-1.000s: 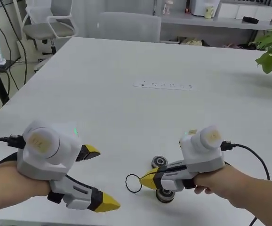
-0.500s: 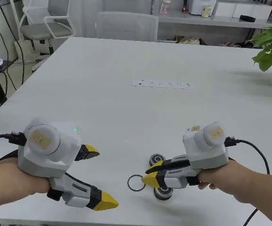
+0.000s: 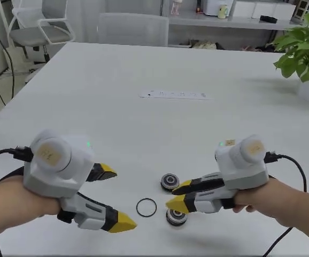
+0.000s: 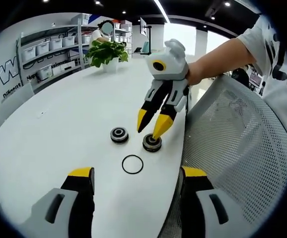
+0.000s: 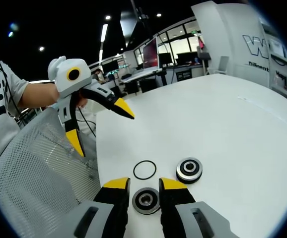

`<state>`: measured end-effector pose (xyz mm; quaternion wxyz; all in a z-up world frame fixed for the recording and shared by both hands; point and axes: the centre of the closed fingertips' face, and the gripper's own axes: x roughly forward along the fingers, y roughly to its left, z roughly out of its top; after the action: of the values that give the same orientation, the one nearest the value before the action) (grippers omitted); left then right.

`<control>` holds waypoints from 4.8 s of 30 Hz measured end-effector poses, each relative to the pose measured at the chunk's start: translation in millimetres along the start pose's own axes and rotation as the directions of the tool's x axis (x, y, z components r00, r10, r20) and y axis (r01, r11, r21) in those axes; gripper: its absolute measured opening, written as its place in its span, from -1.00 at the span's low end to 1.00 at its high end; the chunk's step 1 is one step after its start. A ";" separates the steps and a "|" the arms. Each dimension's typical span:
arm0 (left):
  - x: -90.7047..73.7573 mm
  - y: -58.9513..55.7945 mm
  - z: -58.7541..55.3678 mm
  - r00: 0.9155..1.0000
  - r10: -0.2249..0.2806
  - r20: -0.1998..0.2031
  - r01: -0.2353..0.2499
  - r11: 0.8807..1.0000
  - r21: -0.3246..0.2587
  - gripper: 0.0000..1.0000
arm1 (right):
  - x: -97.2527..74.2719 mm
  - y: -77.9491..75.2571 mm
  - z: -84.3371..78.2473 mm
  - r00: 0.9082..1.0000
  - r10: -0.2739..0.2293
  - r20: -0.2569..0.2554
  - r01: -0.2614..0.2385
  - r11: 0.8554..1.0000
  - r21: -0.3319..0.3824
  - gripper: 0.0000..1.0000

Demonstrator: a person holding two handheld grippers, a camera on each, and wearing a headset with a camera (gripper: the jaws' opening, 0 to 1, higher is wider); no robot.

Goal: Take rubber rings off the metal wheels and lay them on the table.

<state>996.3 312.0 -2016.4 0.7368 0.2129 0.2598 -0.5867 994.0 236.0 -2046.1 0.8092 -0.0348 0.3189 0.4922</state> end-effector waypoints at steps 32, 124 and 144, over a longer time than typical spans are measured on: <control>51.2 -20.1 16.4 0.995 -0.094 -0.031 0.095 0.995 0.034 0.04 | -14.2 -1.4 -36.9 1.000 0.003 -0.030 -0.004 0.999 -0.041 -0.47; 107.5 -37.7 21.6 0.994 -0.103 -0.024 0.105 0.986 0.130 -0.84 | -1.0 -5.8 -48.9 0.999 -0.016 -0.048 0.006 0.981 -0.194 -0.56; 107.9 -37.3 21.2 0.995 -0.096 -0.018 0.097 0.988 0.121 -0.84 | -6.1 -8.0 -54.2 0.997 -0.028 -0.070 0.015 0.983 -0.182 -0.72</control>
<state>981.8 209.2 -2068.6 0.6915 0.2484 0.2380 -0.6352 972.5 207.1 -2087.9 0.7959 -0.1294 0.3013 0.5089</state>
